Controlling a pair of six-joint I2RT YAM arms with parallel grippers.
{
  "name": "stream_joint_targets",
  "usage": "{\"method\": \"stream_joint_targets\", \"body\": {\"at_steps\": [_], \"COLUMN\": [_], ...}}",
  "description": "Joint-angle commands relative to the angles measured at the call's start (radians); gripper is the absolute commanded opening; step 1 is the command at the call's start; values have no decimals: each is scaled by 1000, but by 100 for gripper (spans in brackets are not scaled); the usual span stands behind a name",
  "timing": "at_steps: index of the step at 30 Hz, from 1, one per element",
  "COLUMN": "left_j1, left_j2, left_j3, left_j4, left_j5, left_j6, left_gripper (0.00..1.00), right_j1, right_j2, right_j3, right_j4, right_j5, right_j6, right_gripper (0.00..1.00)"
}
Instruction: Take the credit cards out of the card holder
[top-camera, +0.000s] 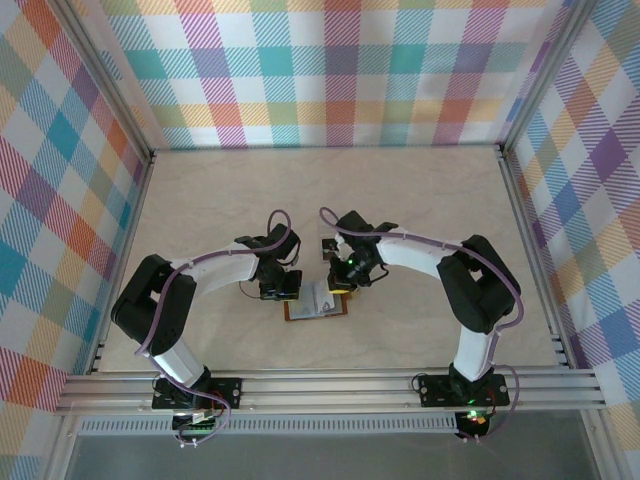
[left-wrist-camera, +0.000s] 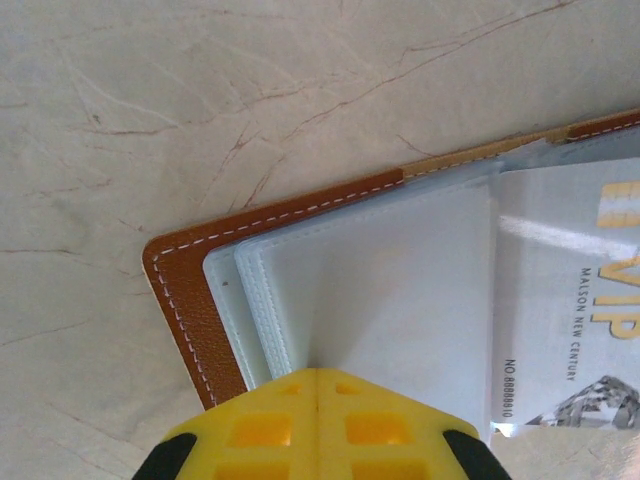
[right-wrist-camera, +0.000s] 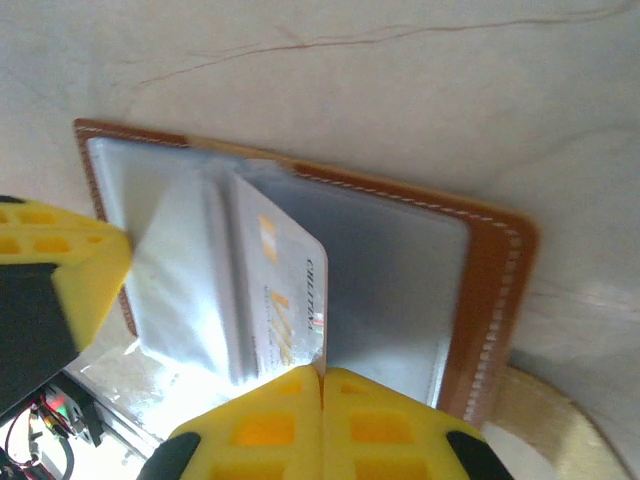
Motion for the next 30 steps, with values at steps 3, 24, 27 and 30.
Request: {"method": "stream_joint_targets", "body": {"at_steps": [3,24,27,30], "left_j1": [-15,-16,-15,4], "left_j2": [32,-36,-61,-91], "left_j3": [-12,50,69,53], "left_j4": [-32,-40,-54,-47], "left_j5": [-15,-54,-79,-92], "left_j6": [22,18,19,8], "left_gripper": [6,8,9,9], "right_j1": [37,14,-23,-56], "right_j2": [0,-135,-140,-115], "right_j3": [30,32,91,172], "right_j4": [-2,-53,-106,-160], "right_j5": [-28,65,73,92], "right_j6": [41,-35,-142,-319], "right_gripper": [9,1,0,0]}}
